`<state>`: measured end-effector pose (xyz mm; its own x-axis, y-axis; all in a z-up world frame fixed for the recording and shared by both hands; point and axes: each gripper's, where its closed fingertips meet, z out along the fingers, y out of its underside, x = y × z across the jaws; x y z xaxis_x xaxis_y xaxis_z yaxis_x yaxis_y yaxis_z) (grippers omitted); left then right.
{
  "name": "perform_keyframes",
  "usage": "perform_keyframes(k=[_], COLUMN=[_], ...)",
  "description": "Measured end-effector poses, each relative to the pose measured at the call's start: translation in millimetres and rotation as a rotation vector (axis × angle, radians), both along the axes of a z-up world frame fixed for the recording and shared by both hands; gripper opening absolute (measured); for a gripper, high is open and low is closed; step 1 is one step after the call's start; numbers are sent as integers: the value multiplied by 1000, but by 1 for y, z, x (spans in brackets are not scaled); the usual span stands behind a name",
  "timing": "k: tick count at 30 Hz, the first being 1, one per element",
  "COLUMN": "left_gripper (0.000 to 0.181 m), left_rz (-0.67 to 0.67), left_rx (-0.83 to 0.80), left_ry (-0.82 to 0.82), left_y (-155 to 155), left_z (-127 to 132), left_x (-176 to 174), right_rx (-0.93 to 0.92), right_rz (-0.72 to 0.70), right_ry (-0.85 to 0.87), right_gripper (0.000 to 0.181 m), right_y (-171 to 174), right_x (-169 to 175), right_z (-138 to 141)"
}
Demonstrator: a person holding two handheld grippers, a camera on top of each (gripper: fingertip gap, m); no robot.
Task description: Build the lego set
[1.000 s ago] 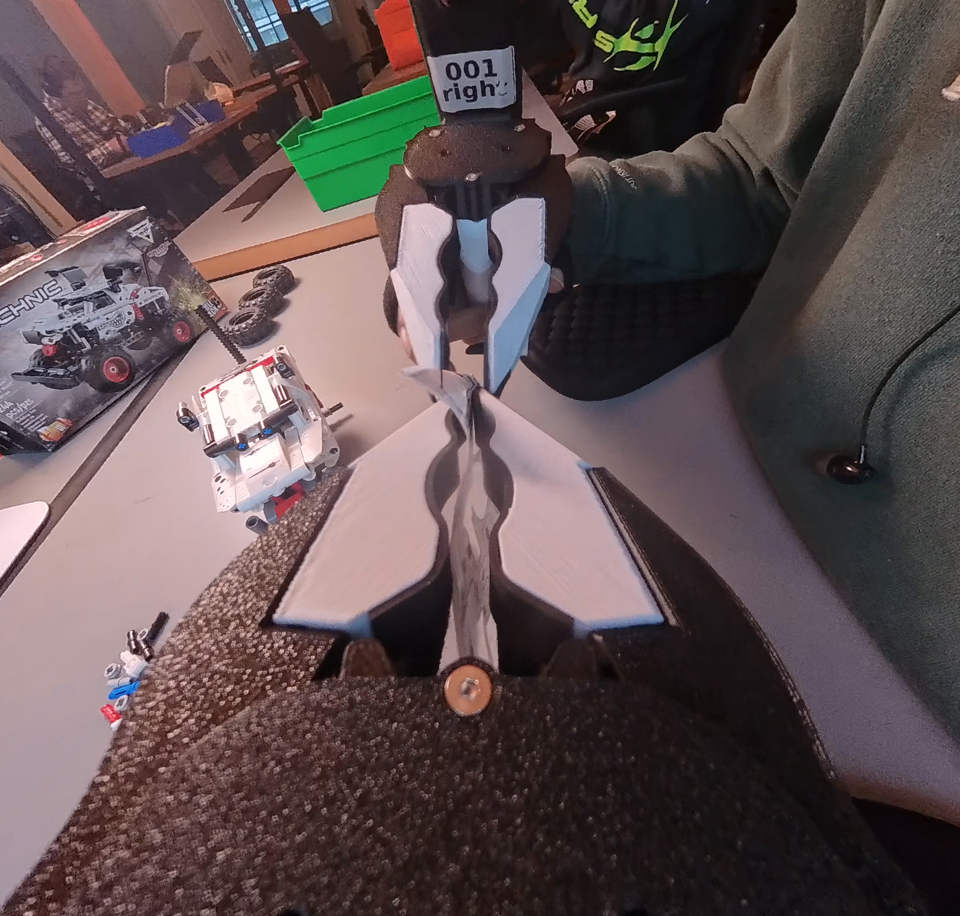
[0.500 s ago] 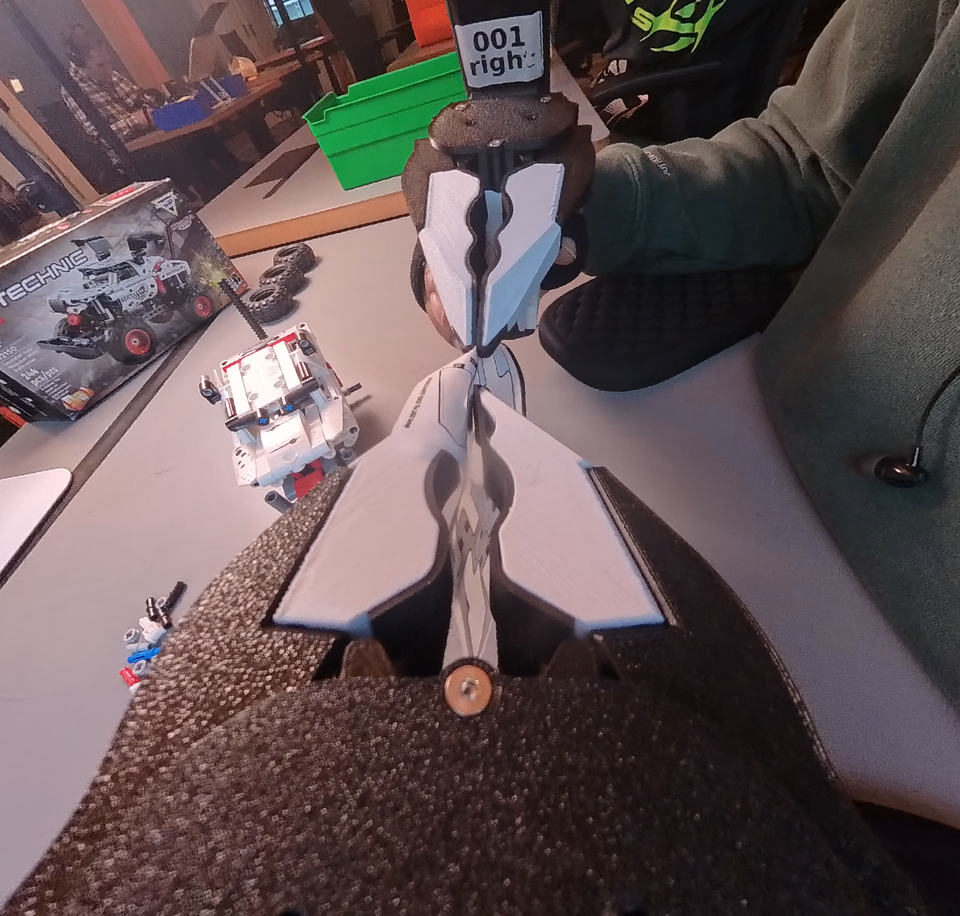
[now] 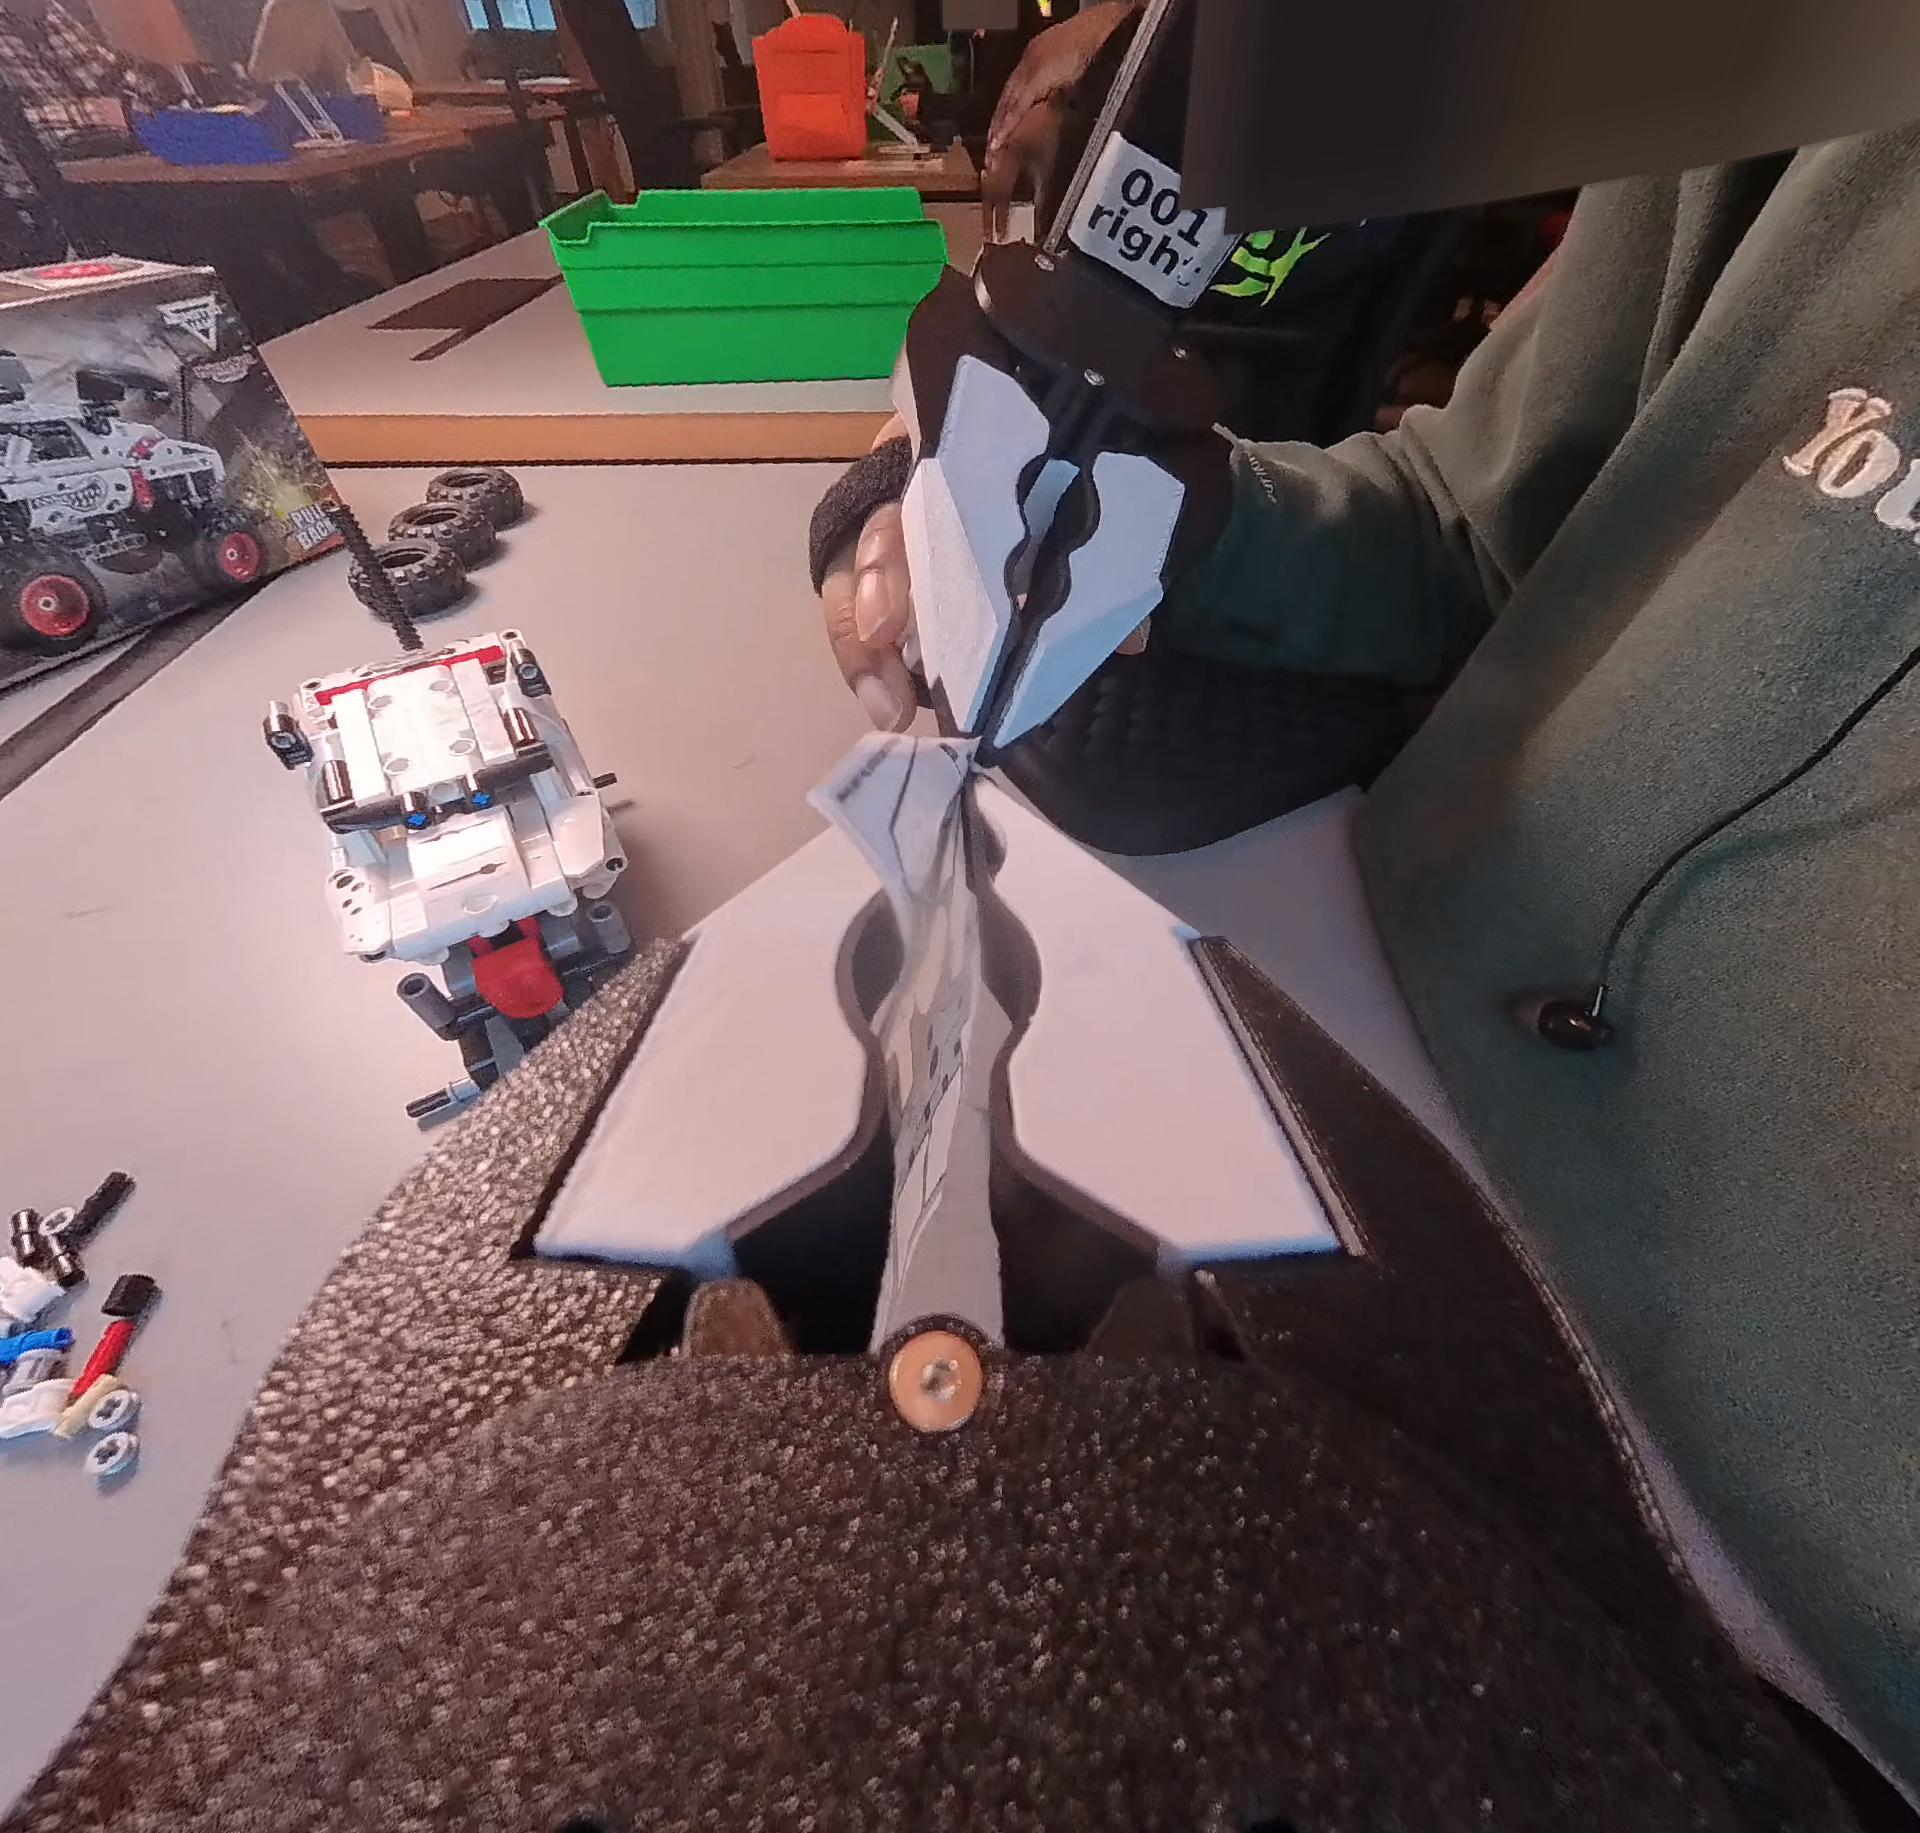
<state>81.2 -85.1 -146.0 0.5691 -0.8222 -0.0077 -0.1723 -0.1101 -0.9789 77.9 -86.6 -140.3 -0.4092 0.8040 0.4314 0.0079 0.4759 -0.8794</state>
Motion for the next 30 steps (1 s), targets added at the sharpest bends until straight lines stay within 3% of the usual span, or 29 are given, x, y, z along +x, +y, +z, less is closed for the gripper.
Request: perform_keyframes(k=[6,10,16,22,30], left_gripper=[0,0,0,19,5], left_rz=[-19,-6,40,12,13], left_rx=[90,130,112,25,-28], left_ry=[-20,-8,-23,-69,-182], left_y=[-5,-4,2,1,3], left_z=[10,12,13,11,20], left_x=[2,1,-4,-3,-5], right_rx=[-80,-123,-103,98,444], right_rz=[-14,23,-5,-103,-179], right_ry=[-13,-7,29,155,231], right_gripper=[21,5,0,0,0], right_y=[6,2,7,17,14], right_x=[2,5,4,1,-8], right_z=[5,8,12,20,10])
